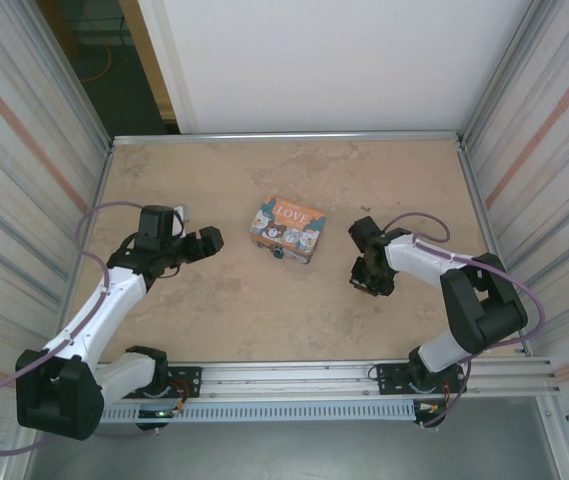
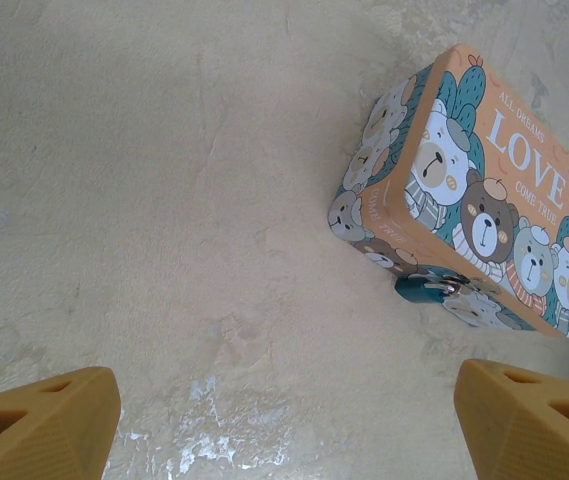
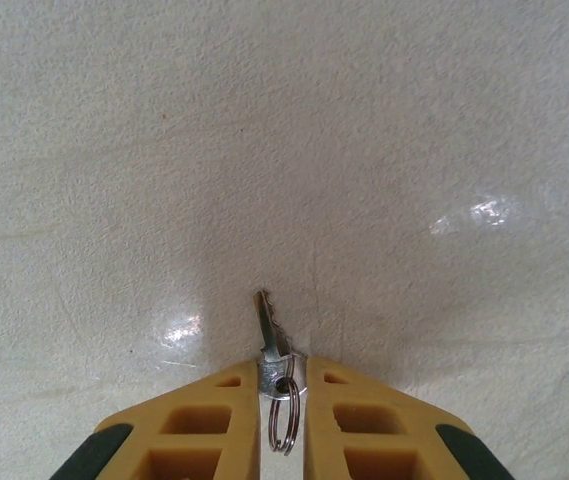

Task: Unlock the padlock with the key

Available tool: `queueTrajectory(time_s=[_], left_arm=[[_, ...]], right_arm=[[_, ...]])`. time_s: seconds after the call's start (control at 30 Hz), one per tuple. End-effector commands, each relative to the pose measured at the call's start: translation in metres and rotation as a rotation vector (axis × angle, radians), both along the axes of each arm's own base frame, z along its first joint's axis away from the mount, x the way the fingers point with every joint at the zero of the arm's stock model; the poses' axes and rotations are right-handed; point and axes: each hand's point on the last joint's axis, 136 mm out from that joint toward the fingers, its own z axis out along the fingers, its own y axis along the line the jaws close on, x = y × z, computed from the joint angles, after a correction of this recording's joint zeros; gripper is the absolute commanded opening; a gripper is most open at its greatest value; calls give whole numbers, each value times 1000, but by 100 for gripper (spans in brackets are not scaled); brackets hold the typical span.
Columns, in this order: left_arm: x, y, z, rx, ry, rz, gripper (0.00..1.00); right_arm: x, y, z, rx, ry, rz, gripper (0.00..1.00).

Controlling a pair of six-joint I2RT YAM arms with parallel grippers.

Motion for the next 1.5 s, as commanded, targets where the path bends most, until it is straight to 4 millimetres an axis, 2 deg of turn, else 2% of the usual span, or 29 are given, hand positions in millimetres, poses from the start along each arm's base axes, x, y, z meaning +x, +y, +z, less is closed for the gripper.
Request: queueTrajectory(time_s=[0.0, 0.5, 0.77, 1.0, 1.13, 1.33, 1.47], left_arm=[[2, 0, 1, 1, -8, -16, 87], [3, 1, 8, -2, -16, -6, 87], [6, -7, 28, -94, -41, -15, 87], [11, -29, 55, -268, -46, -64, 86], [14, -44, 69, -389, -11, -80, 86], [19, -62, 80, -598, 114, -43, 85], [26, -75, 95, -739, 104, -44, 84]], right_arm=[[-1, -1, -2, -25, 11, -11, 11], [1, -6, 12, -40, -47, 5, 0], [20, 9, 37, 27, -205, 91, 0], [41, 33, 75, 157, -399, 198, 0], [49, 50, 103, 239, -511, 278, 0], [57, 70, 147, 349, -657, 355, 0], [62, 87, 175, 437, -729, 388, 0]])
